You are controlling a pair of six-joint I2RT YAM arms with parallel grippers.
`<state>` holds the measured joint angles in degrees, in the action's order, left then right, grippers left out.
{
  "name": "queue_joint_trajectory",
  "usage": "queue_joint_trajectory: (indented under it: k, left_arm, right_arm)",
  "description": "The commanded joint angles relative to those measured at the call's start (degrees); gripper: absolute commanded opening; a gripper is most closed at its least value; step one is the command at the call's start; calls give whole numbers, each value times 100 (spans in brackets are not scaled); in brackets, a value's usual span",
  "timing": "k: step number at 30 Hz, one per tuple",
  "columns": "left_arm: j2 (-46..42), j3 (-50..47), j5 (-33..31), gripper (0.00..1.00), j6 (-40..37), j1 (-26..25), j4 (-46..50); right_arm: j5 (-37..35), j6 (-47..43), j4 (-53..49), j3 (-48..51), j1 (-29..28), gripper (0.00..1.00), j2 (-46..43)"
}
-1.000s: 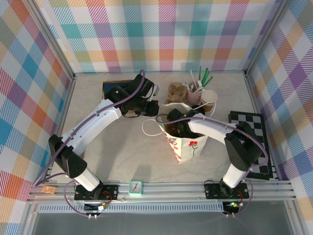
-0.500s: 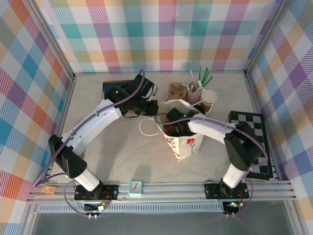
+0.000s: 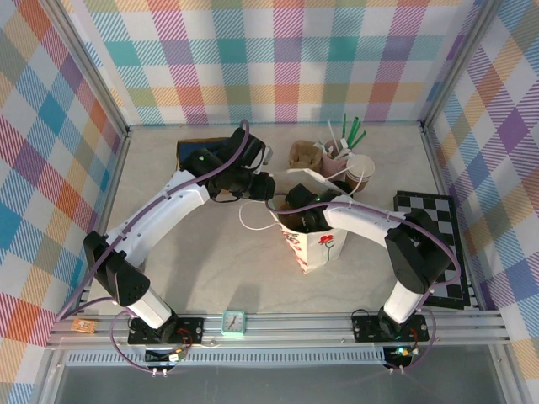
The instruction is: Pack the takeout coffee
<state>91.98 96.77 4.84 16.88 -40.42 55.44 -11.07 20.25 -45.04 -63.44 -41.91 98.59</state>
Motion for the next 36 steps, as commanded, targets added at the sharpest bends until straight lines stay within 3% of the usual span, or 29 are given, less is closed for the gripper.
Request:
queue_joint_trajectory:
  k: [1, 11, 36]
  left_arm:
    - [-170, -54, 20, 35, -10, -55, 134]
    - [-273, 114, -86, 48, 52, -55, 147]
    - [-269, 200, -159, 53, 52, -60, 135]
  right_arm:
    - [57, 20, 1339, 581, 44, 18, 1013]
    - [58, 31, 1528, 710, 35, 17, 1075]
    - [35, 255, 2366, 1154, 35, 15, 1040]
